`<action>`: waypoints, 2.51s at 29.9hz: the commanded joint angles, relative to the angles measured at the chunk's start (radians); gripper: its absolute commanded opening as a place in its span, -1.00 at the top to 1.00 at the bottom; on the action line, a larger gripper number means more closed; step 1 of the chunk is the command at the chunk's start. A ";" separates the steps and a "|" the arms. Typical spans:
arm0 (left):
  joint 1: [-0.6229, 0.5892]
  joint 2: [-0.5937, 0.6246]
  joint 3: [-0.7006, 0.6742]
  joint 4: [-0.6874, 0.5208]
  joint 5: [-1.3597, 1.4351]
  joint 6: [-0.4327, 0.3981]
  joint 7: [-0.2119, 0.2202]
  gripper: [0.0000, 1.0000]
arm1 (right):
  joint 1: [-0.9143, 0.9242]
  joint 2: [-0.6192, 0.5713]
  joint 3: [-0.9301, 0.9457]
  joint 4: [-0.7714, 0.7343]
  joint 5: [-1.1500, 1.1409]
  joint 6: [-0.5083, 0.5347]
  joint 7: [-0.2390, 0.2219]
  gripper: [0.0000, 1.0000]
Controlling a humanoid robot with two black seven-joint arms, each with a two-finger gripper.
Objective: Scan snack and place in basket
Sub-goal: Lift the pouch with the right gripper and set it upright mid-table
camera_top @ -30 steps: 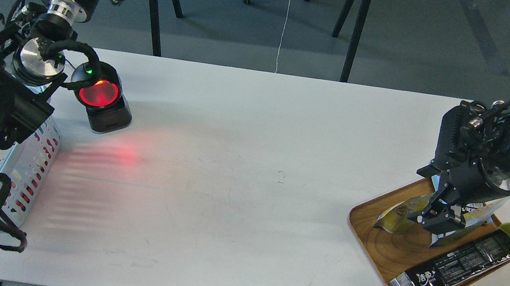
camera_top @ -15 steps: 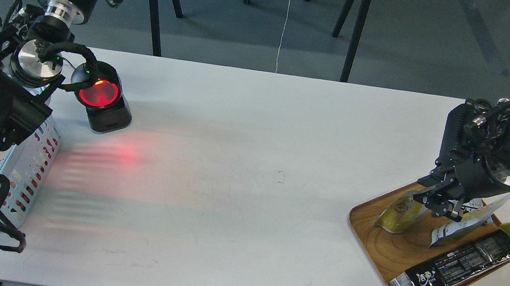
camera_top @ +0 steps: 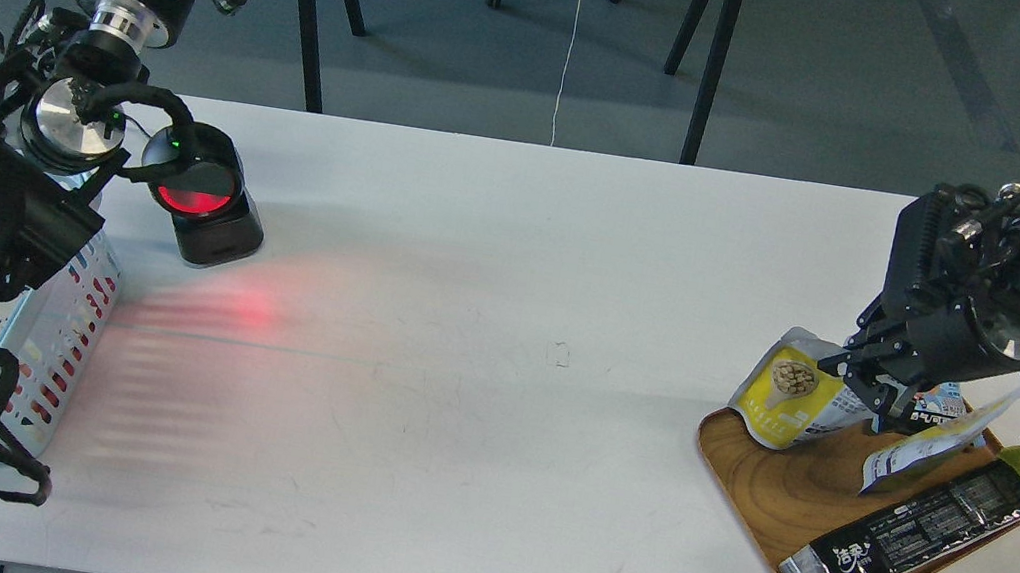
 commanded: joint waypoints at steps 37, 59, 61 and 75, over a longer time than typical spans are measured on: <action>0.003 0.017 0.000 0.000 0.000 0.000 0.002 -0.99 | 0.108 0.457 0.176 -0.002 0.352 -0.089 0.000 1.00; 0.003 0.027 0.041 0.000 0.000 0.000 -0.004 -1.00 | -0.043 0.626 0.176 -0.269 0.354 -0.115 0.000 1.00; 0.003 0.027 0.041 0.000 0.000 0.000 -0.003 -1.00 | -0.049 0.626 0.178 -0.285 0.354 -0.115 0.000 1.00; 0.003 0.027 0.041 0.000 0.000 0.000 -0.004 -1.00 | -0.082 0.626 0.176 -0.303 0.354 -0.115 0.000 0.89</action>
